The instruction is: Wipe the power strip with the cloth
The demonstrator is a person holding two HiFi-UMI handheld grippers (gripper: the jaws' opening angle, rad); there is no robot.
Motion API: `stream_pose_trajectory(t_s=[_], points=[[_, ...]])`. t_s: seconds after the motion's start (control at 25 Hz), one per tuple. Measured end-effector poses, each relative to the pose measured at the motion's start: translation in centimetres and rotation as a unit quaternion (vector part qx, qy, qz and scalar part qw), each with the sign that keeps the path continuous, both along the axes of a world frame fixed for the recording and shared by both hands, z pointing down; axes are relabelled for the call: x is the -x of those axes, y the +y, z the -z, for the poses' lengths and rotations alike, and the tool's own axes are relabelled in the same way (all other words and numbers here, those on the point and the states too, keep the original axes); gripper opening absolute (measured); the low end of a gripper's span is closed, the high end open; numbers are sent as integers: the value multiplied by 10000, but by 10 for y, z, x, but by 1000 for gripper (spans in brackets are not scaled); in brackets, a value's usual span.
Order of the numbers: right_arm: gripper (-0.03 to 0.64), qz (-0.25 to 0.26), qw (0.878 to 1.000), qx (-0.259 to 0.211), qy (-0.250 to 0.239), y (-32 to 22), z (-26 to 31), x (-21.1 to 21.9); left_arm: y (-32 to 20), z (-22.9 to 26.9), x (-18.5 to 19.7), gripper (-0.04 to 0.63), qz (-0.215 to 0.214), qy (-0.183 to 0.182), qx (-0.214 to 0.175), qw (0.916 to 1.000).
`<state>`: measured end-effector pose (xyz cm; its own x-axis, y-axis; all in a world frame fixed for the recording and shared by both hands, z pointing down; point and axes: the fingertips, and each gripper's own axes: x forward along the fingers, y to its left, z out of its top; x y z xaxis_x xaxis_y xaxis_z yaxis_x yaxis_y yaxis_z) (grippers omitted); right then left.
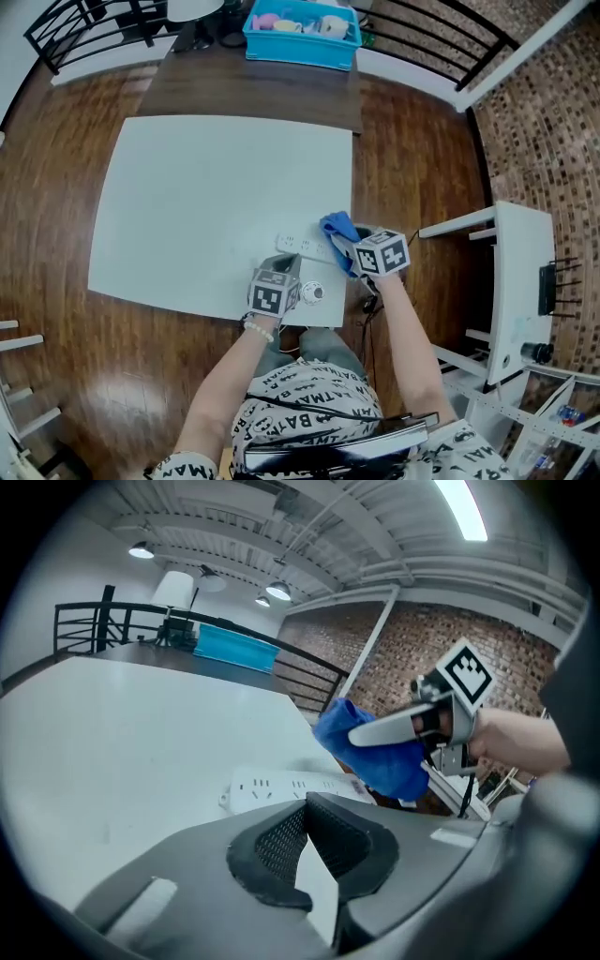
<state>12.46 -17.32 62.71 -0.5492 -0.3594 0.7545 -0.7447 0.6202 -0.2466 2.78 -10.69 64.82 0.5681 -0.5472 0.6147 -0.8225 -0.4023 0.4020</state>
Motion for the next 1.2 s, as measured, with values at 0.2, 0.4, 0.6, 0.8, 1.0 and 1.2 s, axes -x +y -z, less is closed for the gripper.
stream_pose_trajectory(t_s=[0.2, 0.4, 0.6, 0.8, 1.0, 1.2], points=[[153, 1837, 9806, -21, 688, -15, -16, 67, -8, -15, -17, -14, -81, -228, 71, 9997], [153, 3120, 9428, -122, 1165, -20, -34, 105, -17, -18, -13, -8, 121, -206, 152, 9996], [153, 4268, 8934, 251, 1376, -14, -44, 124, -19, -19, -9, -9, 260, -219, 349, 9988], [155, 4472, 8761, 615, 1693, -10, -50, 97, -20, -17, -4, -6, 383, -261, 392, 9982], [155, 3998, 9016, 538, 1563, 7, -43, 46, -22, -14, -3, -6, 348, -297, 256, 9986], [155, 3338, 9233, 464, 1843, 25, -46, -33, -22, -15, -3, -6, 268, -365, 255, 9986]])
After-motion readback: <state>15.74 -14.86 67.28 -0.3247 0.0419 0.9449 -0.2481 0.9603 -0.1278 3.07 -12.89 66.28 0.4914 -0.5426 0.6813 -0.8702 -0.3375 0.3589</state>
